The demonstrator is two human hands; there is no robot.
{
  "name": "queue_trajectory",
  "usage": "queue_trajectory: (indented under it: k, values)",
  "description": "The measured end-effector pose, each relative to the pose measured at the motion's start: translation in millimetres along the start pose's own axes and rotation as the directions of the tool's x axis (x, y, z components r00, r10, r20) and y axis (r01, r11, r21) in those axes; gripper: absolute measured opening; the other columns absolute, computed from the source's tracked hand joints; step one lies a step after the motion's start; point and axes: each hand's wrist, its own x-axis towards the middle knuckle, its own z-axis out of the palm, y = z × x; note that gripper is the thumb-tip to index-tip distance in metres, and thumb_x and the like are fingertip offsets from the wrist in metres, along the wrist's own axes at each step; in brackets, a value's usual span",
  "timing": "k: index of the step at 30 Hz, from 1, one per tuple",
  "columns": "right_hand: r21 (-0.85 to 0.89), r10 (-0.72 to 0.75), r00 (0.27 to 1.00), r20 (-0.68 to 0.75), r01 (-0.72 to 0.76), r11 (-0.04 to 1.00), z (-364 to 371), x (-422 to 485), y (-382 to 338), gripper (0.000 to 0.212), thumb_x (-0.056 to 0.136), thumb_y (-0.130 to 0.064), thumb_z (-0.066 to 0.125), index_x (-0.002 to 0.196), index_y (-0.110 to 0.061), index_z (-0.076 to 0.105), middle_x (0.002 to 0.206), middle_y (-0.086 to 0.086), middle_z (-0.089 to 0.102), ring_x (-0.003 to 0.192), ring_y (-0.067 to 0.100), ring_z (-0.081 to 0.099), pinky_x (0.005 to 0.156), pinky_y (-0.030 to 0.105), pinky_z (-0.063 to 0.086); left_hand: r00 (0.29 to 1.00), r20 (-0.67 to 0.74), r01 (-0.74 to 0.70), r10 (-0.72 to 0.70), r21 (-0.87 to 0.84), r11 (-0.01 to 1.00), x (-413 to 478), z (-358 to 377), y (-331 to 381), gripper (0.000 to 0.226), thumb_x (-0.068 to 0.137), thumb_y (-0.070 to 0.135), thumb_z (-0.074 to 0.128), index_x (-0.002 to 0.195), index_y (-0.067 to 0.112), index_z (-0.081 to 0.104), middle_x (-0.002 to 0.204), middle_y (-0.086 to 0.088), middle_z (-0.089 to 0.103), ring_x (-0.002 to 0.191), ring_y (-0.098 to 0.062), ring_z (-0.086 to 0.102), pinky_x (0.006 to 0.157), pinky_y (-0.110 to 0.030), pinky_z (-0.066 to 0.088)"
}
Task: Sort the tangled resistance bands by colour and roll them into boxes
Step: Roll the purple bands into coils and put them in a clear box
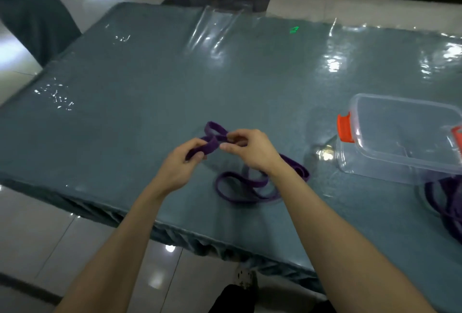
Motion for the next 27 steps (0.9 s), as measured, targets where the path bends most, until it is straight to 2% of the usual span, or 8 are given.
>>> queue_trajectory:
  k: [4,7,11,14,18,21,24,27]
  values:
    - [0.241,-0.03,0.997,0.065,0.013,0.97,-12,6,-16,0.028,0.095,-0.036,0.083,0.11,-0.013,0.083,0.092,-0.001,0.084,0.085,0.008,0.076,0.08,0.029,0.06,0.998,0.069,-0.003,0.009,-0.083,0.997,14,-11,43,0.025,0.101,0.021,0.059,0.106,0.044,0.069,0.102,0.007,0.074,0.101,-0.023,0.069,0.101,-0.039,0.051]
    - [0.174,-0.03,1.0,-0.005,0.031,0.984,-35,4,-35,0.031,0.093,-0.046,0.082,0.093,-0.016,0.085,0.079,0.003,0.081,0.068,0.006,0.067,0.071,0.029,0.055,0.996,0.084,-0.01,0.02,-0.115,0.993,27,-15,66,0.022,0.104,0.018,0.059,0.109,0.036,0.069,0.101,0.014,0.072,0.1,-0.01,0.067,0.099,-0.039,0.052]
    - [0.159,-0.013,0.991,-0.135,0.035,0.987,-86,2,-80,0.038,0.088,-0.049,0.082,0.081,-0.012,0.083,0.07,0.001,0.077,0.061,0.009,0.066,0.062,0.027,0.05,0.996,-0.047,-0.077,0.072,-0.128,0.989,50,-17,116,0.028,0.111,0.018,0.062,0.138,0.025,0.059,0.121,0.004,0.067,0.114,-0.019,0.065,0.108,-0.042,0.053]
    - [0.149,-0.051,0.969,-0.242,0.09,0.985,-135,-6,-132,0.04,0.087,-0.047,0.078,0.071,-0.011,0.079,0.059,0.002,0.068,0.052,0.012,0.058,0.055,0.025,0.046,0.983,-0.064,-0.18,0.172,-0.141,0.974,72,-26,169,0.024,0.114,0.033,0.056,0.137,0.03,0.063,0.126,0.006,0.071,0.117,-0.014,0.066,0.102,-0.032,0.051]
    - [0.181,-0.083,0.927,-0.365,0.158,0.971,-199,-23,-203,0.039,0.087,-0.043,0.078,0.081,-0.005,0.081,0.059,0.002,0.065,0.052,0.015,0.057,0.051,0.025,0.045,0.951,-0.083,-0.308,0.296,-0.271,0.912,103,-34,246,0.036,0.119,0.029,0.041,0.143,0.017,0.064,0.124,-0.005,0.079,0.12,-0.017,0.074,0.109,-0.029,0.053]
    - [0.214,-0.101,0.89,-0.445,0.215,0.953,-241,-40,-250,0.043,0.085,-0.04,0.078,0.094,0.001,0.082,0.061,0.003,0.065,0.057,0.019,0.057,0.056,0.032,0.045,0.921,-0.143,-0.39,0.363,-0.343,0.855,121,-38,304,0.029,0.119,0.031,0.039,0.139,0.022,0.058,0.106,-0.002,0.081,0.1,-0.022,0.08,0.096,-0.036,0.063]
    - [0.27,-0.117,0.853,-0.509,0.287,0.919,-280,-60,-292,0.032,0.085,-0.038,0.075,0.088,-0.007,0.08,0.06,0.0,0.062,0.055,0.018,0.056,0.054,0.031,0.044,0.853,-0.26,-0.51,0.453,-0.227,0.83,138,-58,364,0.019,0.117,0.039,0.045,0.123,0.023,0.054,0.093,-0.001,0.076,0.076,-0.016,0.072,0.072,-0.04,0.063]
    - [0.336,-0.157,0.828,-0.539,0.382,0.861,-319,-82,-334,0.025,0.082,-0.038,0.072,0.083,-0.013,0.074,0.061,0.0,0.06,0.052,0.015,0.054,0.046,0.024,0.04,0.79,-0.267,-0.597,0.551,-0.136,0.79,147,-95,430,0.018,0.113,0.037,0.058,0.123,0.022,0.062,0.096,-0.007,0.076,0.08,-0.023,0.074,0.078,-0.047,0.061]
